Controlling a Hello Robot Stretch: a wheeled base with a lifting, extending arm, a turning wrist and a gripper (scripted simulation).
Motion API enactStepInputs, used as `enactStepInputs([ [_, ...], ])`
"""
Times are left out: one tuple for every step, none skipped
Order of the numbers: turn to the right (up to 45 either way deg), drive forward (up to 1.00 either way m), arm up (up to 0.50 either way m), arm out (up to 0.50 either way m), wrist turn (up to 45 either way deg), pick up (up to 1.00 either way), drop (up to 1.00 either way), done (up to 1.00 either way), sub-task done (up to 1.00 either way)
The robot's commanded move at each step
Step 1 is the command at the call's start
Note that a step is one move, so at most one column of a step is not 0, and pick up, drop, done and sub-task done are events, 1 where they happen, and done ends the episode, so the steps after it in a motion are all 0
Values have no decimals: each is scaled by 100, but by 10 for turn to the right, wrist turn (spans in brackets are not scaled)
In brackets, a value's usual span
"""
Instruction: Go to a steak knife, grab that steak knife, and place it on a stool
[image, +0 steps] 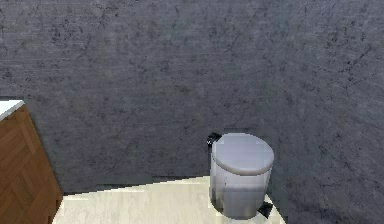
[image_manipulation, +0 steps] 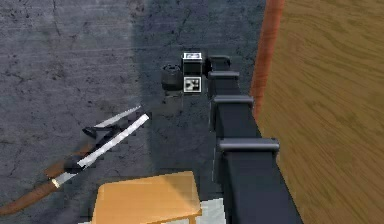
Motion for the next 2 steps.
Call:
enactStepInputs([
  [0, 0, 0, 0, -330, 0, 0, 0, 0],
  [0, 0, 0, -24, 0, 0, 0, 0, 0],
])
